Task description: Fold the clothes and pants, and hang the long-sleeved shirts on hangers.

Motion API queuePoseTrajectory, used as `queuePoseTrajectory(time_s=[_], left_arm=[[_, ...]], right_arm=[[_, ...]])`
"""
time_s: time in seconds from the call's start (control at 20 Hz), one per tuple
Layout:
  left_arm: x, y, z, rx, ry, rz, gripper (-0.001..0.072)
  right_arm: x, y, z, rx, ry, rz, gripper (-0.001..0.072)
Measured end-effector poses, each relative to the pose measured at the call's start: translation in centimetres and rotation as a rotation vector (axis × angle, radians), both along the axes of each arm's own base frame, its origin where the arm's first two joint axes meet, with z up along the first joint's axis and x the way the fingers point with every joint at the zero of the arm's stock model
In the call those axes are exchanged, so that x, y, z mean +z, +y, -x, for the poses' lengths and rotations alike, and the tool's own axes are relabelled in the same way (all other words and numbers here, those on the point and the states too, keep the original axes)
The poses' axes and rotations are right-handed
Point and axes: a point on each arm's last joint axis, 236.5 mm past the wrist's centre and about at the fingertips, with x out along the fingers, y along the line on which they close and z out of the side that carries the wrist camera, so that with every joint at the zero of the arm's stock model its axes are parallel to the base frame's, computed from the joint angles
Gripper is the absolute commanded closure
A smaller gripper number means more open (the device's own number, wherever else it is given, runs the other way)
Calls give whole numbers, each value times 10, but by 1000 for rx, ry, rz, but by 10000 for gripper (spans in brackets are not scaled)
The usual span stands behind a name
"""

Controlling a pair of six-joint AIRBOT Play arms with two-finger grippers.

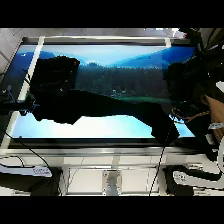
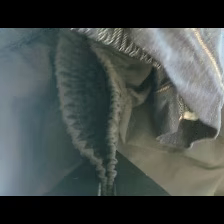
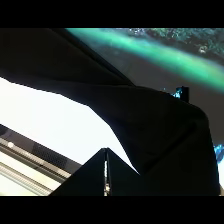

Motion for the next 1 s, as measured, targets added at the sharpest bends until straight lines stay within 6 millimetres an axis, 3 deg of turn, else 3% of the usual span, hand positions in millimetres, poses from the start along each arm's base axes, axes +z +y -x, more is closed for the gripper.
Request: queuePoseTrajectory(time_s=[0.15, 0.35, 0.4, 0.45, 0.5, 0.55, 0.75, 0.85, 1.0], left_arm=[[22, 0, -8, 4, -64, -25, 690], [95, -2, -6, -23, -220, -124, 689], [117, -4, -2, -30, -263, -156, 689], [139, -5, 3, -33, -304, -197, 689], [159, -7, 9, -41, -340, -241, 689], [175, -8, 15, -43, -370, -281, 689], [218, -11, 38, -30, -431, -400, 689], [226, -12, 44, -14, -435, -418, 689], [231, -12, 48, 2, -435, -425, 689]], right_arm=[[-8, -14, 5, -19, 30, 63, 704], [-22, -52, 21, -63, 119, 198, 696], [-25, -60, 24, -74, 136, 215, 659], [-30, -70, 26, -92, 155, 230, 548], [-40, -80, 31, -113, 188, 239, 388], [-52, -90, 36, -134, 224, 242, 326], [-122, -105, 65, -190, 354, 168, 328], [-163, -102, 75, -206, 375, 129, 327], [-213, -81, 79, -196, 362, 54, 328]])
